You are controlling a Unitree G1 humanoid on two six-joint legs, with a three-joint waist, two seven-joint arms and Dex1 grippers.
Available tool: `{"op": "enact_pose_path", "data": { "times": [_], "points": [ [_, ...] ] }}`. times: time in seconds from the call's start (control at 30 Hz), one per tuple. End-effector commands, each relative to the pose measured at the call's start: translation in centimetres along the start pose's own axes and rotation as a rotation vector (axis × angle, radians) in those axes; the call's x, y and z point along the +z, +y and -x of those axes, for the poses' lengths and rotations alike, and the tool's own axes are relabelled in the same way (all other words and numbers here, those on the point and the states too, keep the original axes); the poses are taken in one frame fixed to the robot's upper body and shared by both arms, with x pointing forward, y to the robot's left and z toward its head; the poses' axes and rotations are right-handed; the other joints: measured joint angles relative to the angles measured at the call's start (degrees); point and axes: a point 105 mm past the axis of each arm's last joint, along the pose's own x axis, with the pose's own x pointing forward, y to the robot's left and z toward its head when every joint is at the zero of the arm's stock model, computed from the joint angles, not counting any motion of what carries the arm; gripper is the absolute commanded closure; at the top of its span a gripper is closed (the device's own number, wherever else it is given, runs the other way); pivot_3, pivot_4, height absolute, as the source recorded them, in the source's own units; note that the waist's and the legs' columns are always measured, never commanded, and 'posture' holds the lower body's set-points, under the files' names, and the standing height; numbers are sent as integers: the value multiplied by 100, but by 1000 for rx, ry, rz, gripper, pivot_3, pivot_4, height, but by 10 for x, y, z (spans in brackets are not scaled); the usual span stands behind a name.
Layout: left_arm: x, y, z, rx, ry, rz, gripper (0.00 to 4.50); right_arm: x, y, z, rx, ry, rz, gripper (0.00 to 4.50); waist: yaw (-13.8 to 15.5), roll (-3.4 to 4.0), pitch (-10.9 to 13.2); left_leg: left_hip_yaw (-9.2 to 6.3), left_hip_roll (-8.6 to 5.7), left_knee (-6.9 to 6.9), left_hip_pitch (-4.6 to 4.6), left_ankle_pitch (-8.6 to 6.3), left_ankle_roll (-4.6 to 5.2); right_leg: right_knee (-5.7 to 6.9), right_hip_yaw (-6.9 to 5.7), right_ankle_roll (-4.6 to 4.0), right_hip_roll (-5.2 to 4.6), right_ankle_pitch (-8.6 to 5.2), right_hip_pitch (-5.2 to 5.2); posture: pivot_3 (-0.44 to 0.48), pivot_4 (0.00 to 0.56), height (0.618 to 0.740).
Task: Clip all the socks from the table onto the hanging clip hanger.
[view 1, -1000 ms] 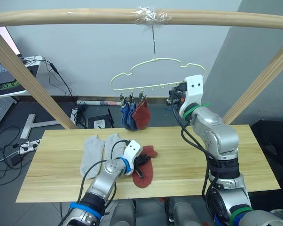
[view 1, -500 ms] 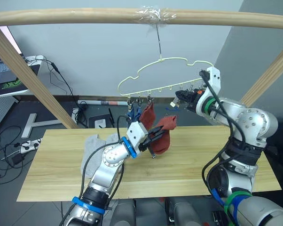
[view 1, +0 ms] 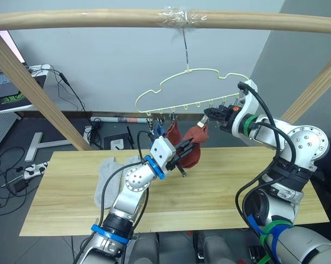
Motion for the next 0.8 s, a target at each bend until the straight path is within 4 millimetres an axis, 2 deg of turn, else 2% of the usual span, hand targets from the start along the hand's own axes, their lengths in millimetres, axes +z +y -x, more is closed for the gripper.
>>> {"op": "enact_pose_path", "data": {
  "times": [0.03, 0.13, 0.23, 0.4, 0.57, 0.6, 0.67, 0.7, 0.8],
  "points": [
    [12, 3, -6, 11, -50, -49, 4447, -4, -12, 4, -44, 15, -26, 4500, -2, 0, 0, 0, 0, 0, 0, 0, 0, 0, 0, 0, 0, 0, 0, 76, 218, 740],
    [12, 3, -6, 10, -48, -61, 4447, -5, -9, 6, -25, 18, -25, 4500, -10, 1, 0, 0, 0, 0, -1, 0, 0, -3, 0, 0, 0, 0, 0, 76, 218, 740],
    [12, 4, -7, 12, -50, -63, 4500, -4, -9, 8, -13, 19, -23, 3693, -19, 1, 1, 0, 0, 0, -3, -1, 3, -4, -1, 0, 0, 0, 0, 73, 215, 740],
    [13, 5, -10, 12, -52, -60, 4500, 2, -7, 14, 11, 6, -13, 1947, -84, 11, 8, 2, 0, 0, -7, -2, 4, -5, 1, 1, 0, 0, -5, 69, 214, 740],
    [9, 6, -17, 14, -40, -29, 4500, 0, -5, 42, 101, -4, 71, 202, -113, 17, 12, 3, 0, 0, -10, -8, 14, -8, 2, 5, 1, -3, -6, 69, 214, 740],
    [8, 8, -19, 18, -37, -19, 4500, -2, -6, 49, 104, -2, 92, 28, -124, 19, 15, 3, -1, -1, -14, -11, 19, -11, 3, 8, 1, -5, -7, 72, 211, 740],
    [7, 9, -23, 14, -30, 0, 4500, -5, -7, 61, 103, -3, 134, 28, -134, 22, 17, 9, -1, -1, -20, -12, 21, -9, 8, 10, 1, -6, -16, 69, 210, 740],
    [6, 8, -24, 7, -26, 16, 3980, -7, -6, 66, 92, -2, 171, 0, -136, 22, 17, 8, -2, 0, -31, -12, 22, -7, 8, 10, 1, -6, -27, 64, 210, 740],
    [3, 6, -26, -15, -12, 64, 3268, -14, -7, 73, 9, -20, 282, 0, -173, 23, 17, 7, -1, 0, -38, -12, 22, -5, 7, 11, 2, -6, -34, 59, 204, 740]
  ]
}}
